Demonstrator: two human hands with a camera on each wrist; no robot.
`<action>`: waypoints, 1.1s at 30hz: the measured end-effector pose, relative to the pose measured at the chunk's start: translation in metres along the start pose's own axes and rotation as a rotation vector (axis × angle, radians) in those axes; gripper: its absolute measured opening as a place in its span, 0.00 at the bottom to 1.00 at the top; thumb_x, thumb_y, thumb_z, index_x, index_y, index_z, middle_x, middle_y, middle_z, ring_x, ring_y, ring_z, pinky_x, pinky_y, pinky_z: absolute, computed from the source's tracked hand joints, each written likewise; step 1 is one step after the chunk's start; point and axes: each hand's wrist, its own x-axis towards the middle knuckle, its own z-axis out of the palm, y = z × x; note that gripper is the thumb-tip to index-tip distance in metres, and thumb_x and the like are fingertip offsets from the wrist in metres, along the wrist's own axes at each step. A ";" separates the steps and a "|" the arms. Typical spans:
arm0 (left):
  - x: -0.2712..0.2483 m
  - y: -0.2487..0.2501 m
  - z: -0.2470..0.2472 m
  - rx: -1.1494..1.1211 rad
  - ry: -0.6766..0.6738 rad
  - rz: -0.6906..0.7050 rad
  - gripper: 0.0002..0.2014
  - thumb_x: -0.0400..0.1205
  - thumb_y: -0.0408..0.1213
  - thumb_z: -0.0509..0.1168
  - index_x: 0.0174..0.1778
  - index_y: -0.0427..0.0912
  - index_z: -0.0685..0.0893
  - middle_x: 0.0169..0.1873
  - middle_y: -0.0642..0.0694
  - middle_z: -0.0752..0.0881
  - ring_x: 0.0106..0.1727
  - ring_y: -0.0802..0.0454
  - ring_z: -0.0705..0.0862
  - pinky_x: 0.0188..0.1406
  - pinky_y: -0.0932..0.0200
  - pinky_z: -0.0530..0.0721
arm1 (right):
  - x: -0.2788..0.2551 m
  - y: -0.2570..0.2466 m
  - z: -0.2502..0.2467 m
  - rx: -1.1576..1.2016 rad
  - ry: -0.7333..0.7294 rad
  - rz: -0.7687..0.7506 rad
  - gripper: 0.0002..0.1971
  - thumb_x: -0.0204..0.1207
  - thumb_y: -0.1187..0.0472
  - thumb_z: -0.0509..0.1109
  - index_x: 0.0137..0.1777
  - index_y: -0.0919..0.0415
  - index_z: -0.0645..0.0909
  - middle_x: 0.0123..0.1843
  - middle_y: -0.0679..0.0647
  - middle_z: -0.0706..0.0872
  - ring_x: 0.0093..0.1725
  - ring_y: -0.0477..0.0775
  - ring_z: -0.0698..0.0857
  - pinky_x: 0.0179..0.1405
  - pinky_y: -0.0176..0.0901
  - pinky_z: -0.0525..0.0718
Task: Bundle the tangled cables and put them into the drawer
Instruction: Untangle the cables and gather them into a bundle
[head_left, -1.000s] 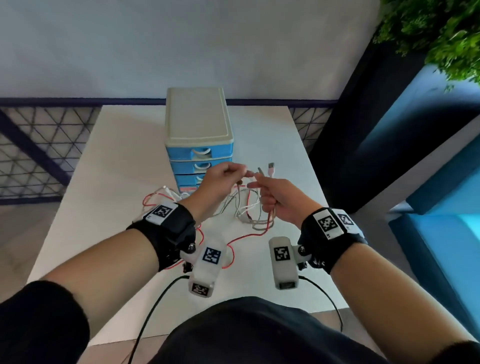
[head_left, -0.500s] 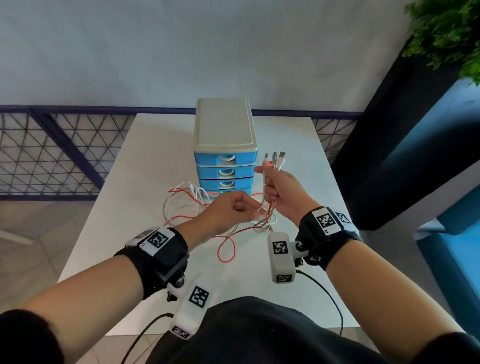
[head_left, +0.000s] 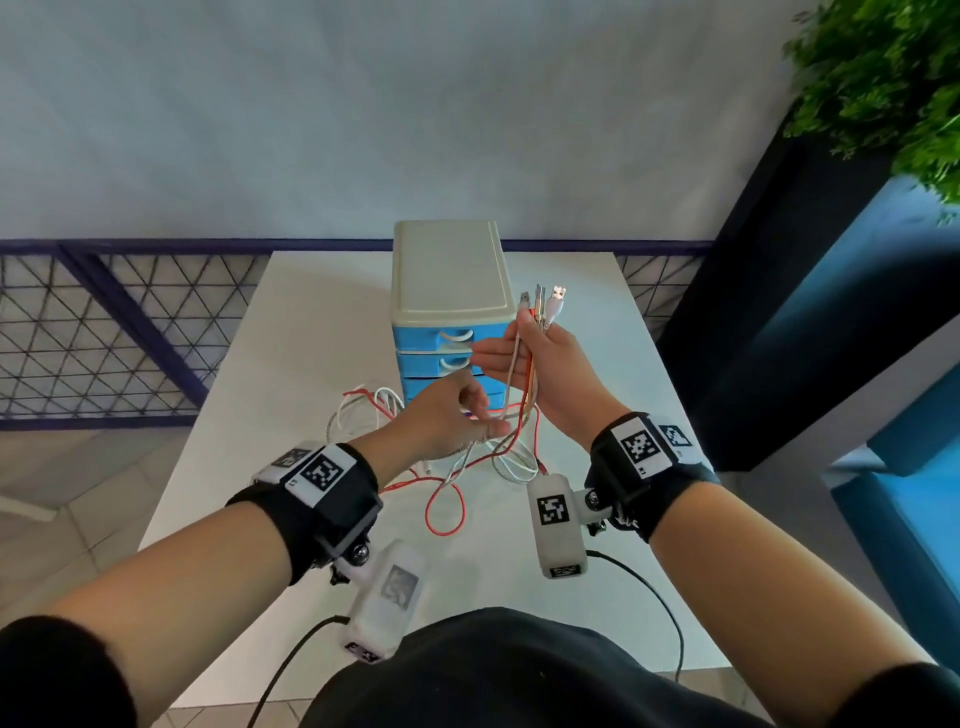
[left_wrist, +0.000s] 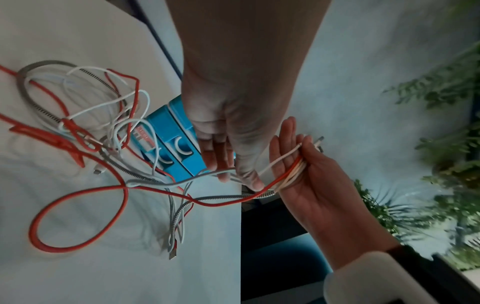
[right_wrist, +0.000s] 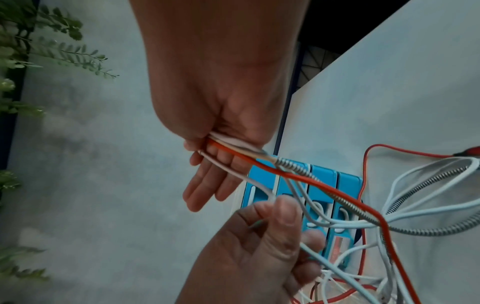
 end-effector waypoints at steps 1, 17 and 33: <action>-0.002 0.003 -0.002 0.035 -0.010 0.035 0.15 0.73 0.48 0.75 0.46 0.50 0.76 0.48 0.53 0.81 0.47 0.53 0.81 0.47 0.61 0.78 | 0.000 -0.001 -0.001 0.021 0.012 0.006 0.17 0.88 0.54 0.54 0.45 0.65 0.74 0.38 0.64 0.91 0.39 0.59 0.92 0.42 0.45 0.91; -0.008 0.014 0.009 -0.276 -0.207 0.242 0.19 0.88 0.46 0.49 0.35 0.42 0.75 0.24 0.49 0.75 0.25 0.56 0.74 0.31 0.59 0.79 | 0.013 0.007 0.019 0.039 0.002 0.023 0.15 0.87 0.51 0.56 0.44 0.60 0.71 0.23 0.54 0.80 0.22 0.53 0.84 0.34 0.46 0.89; -0.029 0.005 0.000 -0.455 -0.292 0.087 0.23 0.88 0.50 0.46 0.31 0.44 0.70 0.23 0.50 0.66 0.21 0.59 0.62 0.21 0.67 0.62 | 0.011 0.024 0.032 0.161 0.064 0.072 0.16 0.87 0.49 0.57 0.40 0.56 0.70 0.23 0.48 0.64 0.18 0.43 0.65 0.14 0.33 0.69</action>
